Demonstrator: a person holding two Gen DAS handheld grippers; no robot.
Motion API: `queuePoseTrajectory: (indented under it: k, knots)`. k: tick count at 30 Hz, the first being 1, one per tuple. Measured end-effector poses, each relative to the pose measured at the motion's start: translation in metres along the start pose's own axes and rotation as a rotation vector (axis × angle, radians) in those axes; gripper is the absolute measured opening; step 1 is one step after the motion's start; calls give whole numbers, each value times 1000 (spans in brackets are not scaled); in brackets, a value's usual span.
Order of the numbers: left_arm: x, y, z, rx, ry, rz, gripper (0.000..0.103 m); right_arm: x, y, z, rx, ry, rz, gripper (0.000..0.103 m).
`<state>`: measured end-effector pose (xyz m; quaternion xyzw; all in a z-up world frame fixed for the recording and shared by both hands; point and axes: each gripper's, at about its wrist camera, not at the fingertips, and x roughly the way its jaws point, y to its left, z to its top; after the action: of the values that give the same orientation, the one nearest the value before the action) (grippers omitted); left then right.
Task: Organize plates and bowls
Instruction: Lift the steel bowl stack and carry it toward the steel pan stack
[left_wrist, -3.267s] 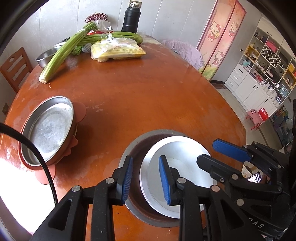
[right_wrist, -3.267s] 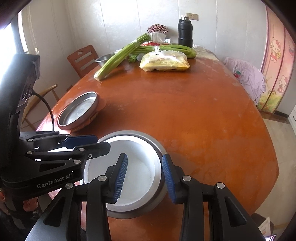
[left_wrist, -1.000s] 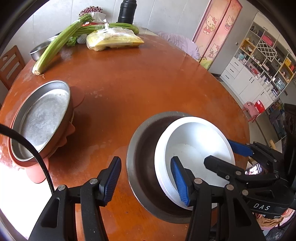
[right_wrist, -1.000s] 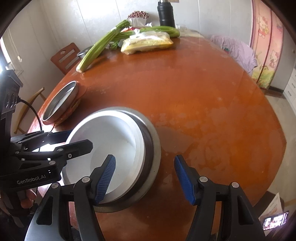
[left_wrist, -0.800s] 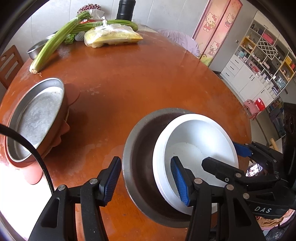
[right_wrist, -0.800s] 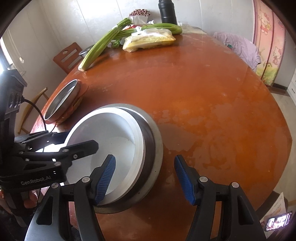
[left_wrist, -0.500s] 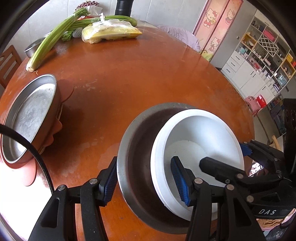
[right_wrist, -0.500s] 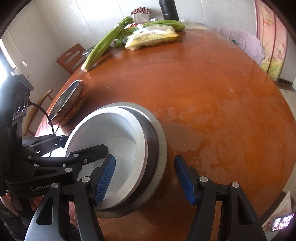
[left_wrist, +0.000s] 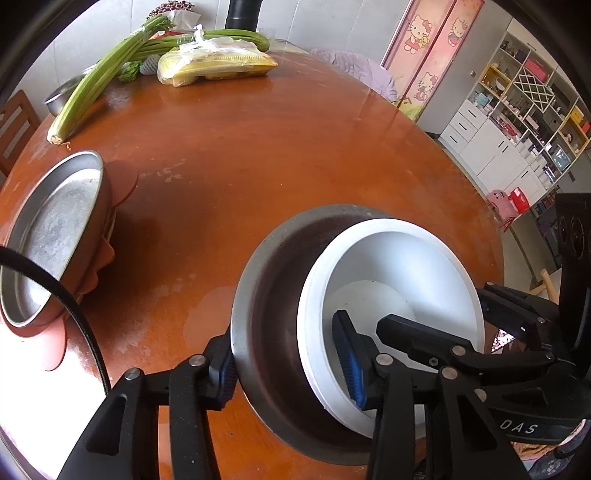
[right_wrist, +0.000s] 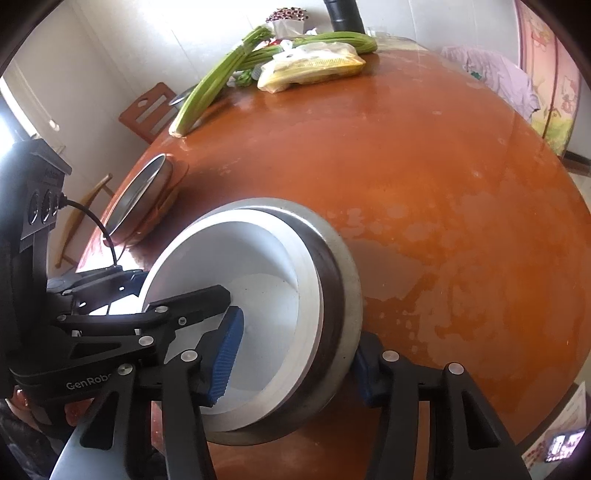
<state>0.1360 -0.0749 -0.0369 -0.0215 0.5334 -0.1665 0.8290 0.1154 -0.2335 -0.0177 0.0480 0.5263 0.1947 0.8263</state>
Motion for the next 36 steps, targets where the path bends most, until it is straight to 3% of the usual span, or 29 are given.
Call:
queuePoseTrajectory:
  k: [18,36]
  knots:
    - [-39,28,17,-36,-72,12,46,-9,36,32,-71,-44,-2,55]
    - [-76,99,38,-132,-159,83,47,15,104,86,-188,-55,53,55]
